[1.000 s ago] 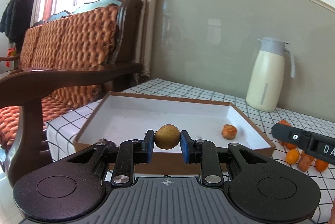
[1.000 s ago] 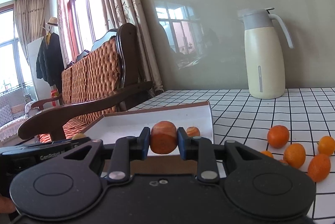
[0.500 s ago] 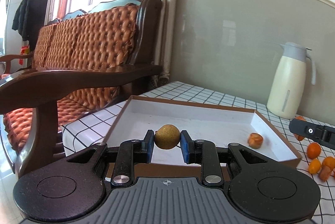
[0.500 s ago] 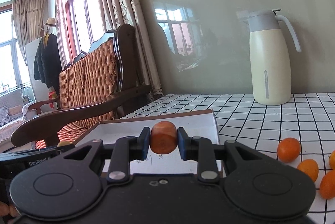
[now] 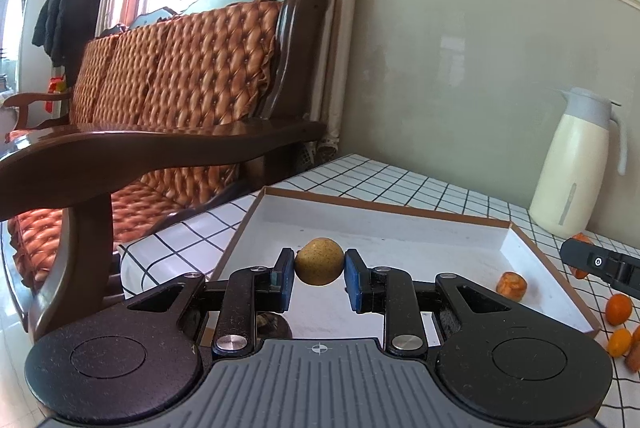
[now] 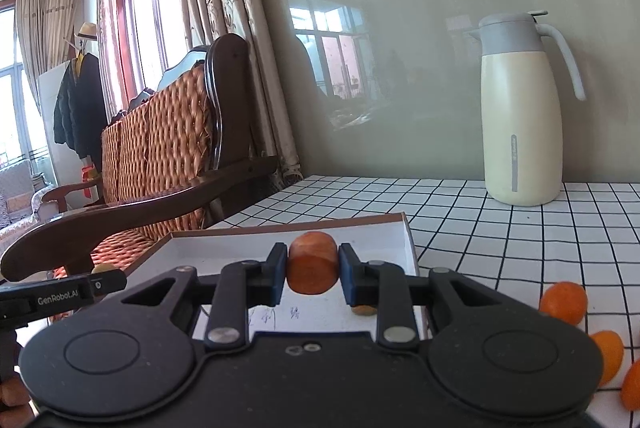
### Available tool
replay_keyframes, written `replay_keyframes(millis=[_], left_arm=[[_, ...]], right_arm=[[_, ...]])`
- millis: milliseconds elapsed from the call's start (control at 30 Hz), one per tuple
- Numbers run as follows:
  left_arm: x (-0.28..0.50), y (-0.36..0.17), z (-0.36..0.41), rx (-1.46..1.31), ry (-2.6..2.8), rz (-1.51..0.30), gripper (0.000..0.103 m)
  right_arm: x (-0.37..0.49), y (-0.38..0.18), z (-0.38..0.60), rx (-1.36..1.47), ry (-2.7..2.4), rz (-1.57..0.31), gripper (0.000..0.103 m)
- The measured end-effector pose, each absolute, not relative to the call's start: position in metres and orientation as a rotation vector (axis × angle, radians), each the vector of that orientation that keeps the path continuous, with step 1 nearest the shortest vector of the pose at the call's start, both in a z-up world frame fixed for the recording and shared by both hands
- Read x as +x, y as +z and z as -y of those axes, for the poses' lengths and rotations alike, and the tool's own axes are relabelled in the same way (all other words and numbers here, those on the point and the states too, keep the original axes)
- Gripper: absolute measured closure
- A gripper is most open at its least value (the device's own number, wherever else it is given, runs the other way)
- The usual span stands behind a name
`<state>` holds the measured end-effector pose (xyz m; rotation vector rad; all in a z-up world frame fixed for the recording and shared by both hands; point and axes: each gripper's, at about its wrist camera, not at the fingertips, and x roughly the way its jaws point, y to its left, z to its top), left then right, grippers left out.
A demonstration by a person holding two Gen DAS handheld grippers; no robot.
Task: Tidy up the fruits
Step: 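Open the right tool to drop the carrot chunk while the left tool releases the brown fruit into the box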
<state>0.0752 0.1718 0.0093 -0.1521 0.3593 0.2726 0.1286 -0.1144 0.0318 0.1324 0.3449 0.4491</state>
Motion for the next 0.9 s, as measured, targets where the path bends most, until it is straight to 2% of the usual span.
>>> replay_keyframes(millis=[533,633,667,700,733,767,867,900], left_arm=[[0.107,-0.001,-0.183,-0.148,0.31,-0.405,0.076],[0.112,-0.003,-0.184,-0.152,0.321,-0.426,0.075],[0.113,-0.003,-0.184,-0.157,0.323,-0.431,0.075],[0.113,-0.003,-0.185,-0.164,0.321,-0.435,0.062],[0.114,-0.001,-0.185,-0.175,0.323,-0.438,0.017],[0.112,0.001,-0.185,-0.187,0.339,-0.431,0.0],[0.101,0.011,-0.18,-0.173,0.347,-0.326,0.0],[0.1,0.014,-0.18,-0.172,0.341,-0.321,0.0]], right_arm=[[0.159,0.019,0.102,0.125,0.419,-0.413,0.082],[0.158,0.017,0.101,0.128,0.395,-0.407,0.071],[0.157,0.018,0.102,0.14,0.392,-0.394,0.059],[0.154,0.02,0.104,0.157,0.382,-0.375,0.039],[0.15,0.023,0.107,0.178,0.373,-0.346,0.03],[0.147,0.027,0.11,0.192,0.373,-0.315,0.023],[0.136,0.035,0.117,0.213,0.372,-0.252,0.01],[0.135,0.038,0.119,0.227,0.379,-0.238,0.008]])
